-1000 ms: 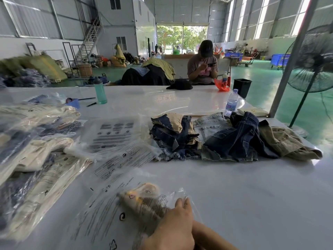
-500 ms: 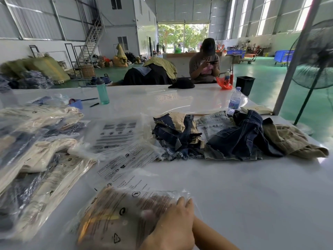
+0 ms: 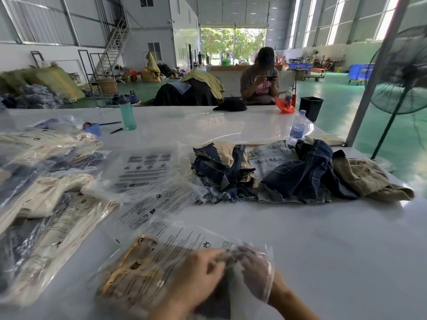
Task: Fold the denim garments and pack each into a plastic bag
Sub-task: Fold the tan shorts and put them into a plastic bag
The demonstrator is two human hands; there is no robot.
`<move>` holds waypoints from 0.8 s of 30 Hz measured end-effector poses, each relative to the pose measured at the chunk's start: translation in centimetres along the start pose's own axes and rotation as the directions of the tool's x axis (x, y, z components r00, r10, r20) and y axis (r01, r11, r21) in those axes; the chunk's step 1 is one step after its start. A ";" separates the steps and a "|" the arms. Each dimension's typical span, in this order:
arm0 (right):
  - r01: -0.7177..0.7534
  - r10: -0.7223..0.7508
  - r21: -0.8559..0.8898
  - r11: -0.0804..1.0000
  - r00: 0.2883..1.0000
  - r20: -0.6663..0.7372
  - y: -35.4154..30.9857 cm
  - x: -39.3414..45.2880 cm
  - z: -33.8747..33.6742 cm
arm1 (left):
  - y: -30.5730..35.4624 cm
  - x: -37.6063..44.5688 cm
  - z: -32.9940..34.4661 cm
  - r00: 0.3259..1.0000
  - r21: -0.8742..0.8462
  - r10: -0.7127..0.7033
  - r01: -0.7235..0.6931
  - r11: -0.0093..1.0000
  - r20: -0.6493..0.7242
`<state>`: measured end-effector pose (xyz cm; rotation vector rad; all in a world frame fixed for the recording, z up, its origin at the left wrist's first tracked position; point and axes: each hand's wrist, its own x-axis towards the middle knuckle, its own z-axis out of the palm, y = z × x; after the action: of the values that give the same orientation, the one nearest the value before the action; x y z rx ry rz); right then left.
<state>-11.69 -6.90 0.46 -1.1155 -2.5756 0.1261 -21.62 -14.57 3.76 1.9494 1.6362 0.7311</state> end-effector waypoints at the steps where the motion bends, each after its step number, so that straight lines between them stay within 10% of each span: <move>1: -0.092 0.066 0.139 0.986 0.981 0.181 4.9 -7.8 -1.1 | -2.1 -0.1 -0.2 0.998 0.196 -0.014 0.025 0.980 -0.059; 5: -0.202 0.190 0.189 0.961 0.979 0.077 9.6 -12.7 0.3 | -8.1 -1.5 1.4 0.971 0.622 -0.217 0.109 0.776 0.100; 17: -0.283 0.297 -0.102 0.954 0.942 0.155 12.3 -8.8 1.5 | -6.6 -4.1 8.5 0.956 0.707 0.264 -0.276 0.652 0.129; 20: -0.192 0.195 -0.036 0.981 0.945 0.262 11.3 -11.9 1.7 | -7.4 -3.8 8.0 0.967 0.659 0.171 -0.253 0.708 0.188; 24: -0.304 0.304 0.018 0.952 0.948 -0.088 11.6 -16.9 -0.3 | -6.9 -3.0 7.0 0.975 0.717 0.157 -0.221 0.661 0.156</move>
<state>7.29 -11.12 -6.14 -1.4763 -2.3075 0.1490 -22.26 -16.60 -6.26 2.6909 1.8637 0.0052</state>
